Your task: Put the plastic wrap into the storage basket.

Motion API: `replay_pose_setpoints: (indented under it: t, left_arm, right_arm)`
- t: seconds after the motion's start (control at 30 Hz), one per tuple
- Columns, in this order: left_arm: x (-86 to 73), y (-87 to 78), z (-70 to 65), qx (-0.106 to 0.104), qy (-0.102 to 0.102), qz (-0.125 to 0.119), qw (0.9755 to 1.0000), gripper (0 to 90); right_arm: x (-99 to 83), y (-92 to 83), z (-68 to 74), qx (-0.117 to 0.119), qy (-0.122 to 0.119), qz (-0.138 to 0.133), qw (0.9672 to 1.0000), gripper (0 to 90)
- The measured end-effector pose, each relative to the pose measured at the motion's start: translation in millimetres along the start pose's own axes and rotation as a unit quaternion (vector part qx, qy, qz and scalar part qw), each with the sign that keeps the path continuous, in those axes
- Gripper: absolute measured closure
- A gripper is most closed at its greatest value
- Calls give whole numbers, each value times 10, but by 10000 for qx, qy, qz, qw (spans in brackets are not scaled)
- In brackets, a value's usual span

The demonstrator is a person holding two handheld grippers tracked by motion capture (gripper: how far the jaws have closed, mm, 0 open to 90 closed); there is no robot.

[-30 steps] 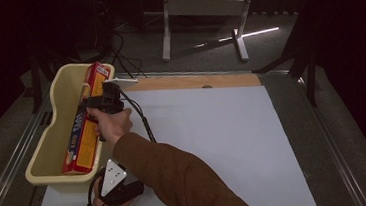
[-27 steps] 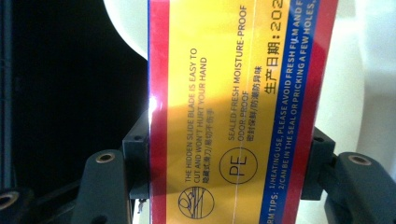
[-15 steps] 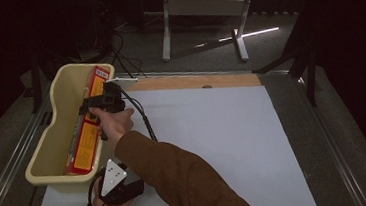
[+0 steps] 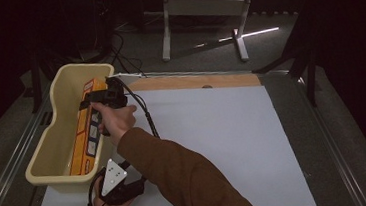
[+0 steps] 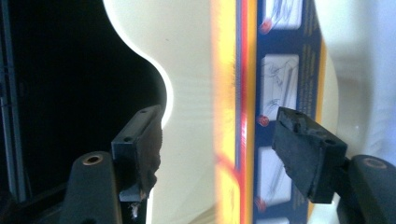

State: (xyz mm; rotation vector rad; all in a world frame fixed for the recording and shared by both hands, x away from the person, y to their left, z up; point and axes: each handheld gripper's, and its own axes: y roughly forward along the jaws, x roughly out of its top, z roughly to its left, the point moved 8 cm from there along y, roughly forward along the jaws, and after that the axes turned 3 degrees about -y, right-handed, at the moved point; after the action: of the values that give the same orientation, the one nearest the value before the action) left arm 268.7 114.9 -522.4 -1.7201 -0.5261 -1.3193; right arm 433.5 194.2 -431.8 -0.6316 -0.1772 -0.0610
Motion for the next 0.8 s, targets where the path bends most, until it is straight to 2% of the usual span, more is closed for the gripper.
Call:
replay_pose_setpoints:
  t: [0.13, 0.2, 0.23, 0.27, 0.3, 0.37, 0.4, 0.43, 0.47, 0.53, 0.67, 0.73, 0.77, 0.8]
  left_arm:
    - [-1, 13, -16, -7, 20, 12, 10000, 339]
    - [0, 19, -20, 2, 28, 12, 10000, 339]
    - [0, 22, -23, -4, 24, 13, 10000, 339]
    - [0, 26, -26, -11, 26, 15, 10000, 339]
    - [1, 29, -25, -7, 37, 15, 10000, 339]
    - [-1, 35, -25, 1, 51, 28, 10000, 338]
    - [-3, 37, -27, -6, 51, 39, 10000, 338]
    - [-4, 38, -30, -10, 50, 39, 10000, 338]
    - [-5, 39, -32, -8, 55, 49, 10000, 339]
    - [-5, 39, -34, 6, 75, 67, 9999, 339]
    - [-3, 41, -43, 20, 105, 68, 9999, 338]
    - [-5, 45, -46, 29, 114, 85, 9999, 339]
    - [-6, 46, -45, 34, 119, 93, 9999, 339]
    - [-7, 47, -44, 41, 118, 97, 9999, 339]
  right_arm:
    - [15, -82, -5, 24, -104, 34, 9999, 366]
    - [31, -147, -1, 41, -363, 50, 9993, 369]
    - [23, -176, -3, 73, -495, 133, 9987, 371]
    - [-1, -211, -13, 62, -732, 279, 9969, 372]
    - [-1, -211, -13, 62, -732, 279, 9969, 372]
    - [-19, -269, -37, -71, -1113, 337, 9932, 372]
    - [-12, -343, -68, -285, -1488, 225, 9882, 365]
    - [-12, -343, -68, -285, -1488, 225, 9882, 365]
    - [-8, -370, -78, -335, -1616, 181, 9861, 360]
    - [-9, -453, -132, -524, -1935, 37, 9797, 358]
    - [-47, -585, -202, -616, -2455, -27, 9674, 357]
    - [-59, -666, -248, -700, -2861, -139, 9555, 351]
    - [-63, -711, -273, -729, -3113, -200, 9473, 343]
    - [-63, -738, -290, -764, -3271, -243, 9416, 337]
